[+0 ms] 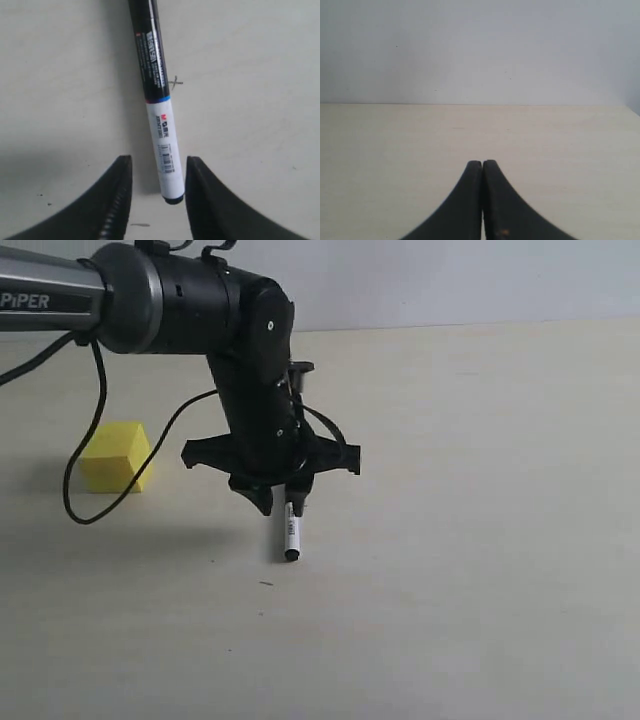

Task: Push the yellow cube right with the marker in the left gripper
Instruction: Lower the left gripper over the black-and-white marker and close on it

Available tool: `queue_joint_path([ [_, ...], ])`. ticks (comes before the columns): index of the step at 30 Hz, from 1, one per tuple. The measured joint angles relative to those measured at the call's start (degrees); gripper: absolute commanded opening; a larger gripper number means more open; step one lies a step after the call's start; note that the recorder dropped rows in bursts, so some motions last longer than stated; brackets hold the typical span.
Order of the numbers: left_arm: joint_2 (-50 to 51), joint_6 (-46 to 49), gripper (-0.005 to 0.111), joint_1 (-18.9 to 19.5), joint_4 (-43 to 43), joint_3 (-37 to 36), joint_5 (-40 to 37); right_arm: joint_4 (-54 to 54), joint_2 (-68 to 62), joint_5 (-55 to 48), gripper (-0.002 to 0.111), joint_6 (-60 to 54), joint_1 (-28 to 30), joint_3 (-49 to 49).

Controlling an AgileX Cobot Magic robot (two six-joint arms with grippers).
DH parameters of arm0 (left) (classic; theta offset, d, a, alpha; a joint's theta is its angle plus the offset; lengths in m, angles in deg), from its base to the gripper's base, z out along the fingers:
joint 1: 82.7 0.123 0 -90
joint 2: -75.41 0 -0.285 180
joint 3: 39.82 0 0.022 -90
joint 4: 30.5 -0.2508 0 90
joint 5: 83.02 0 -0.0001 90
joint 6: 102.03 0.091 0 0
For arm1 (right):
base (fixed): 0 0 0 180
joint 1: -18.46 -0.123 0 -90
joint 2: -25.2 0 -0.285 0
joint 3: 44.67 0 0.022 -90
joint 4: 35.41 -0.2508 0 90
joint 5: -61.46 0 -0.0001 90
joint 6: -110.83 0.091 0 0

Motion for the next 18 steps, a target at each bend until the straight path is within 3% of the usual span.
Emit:
queue_joint_path([
  [18, 4.2, 0.1, 0.037, 0.0, 0.0, 0.0, 3.7, 0.0, 0.0, 0.0, 0.000, 0.0, 0.0, 0.0],
])
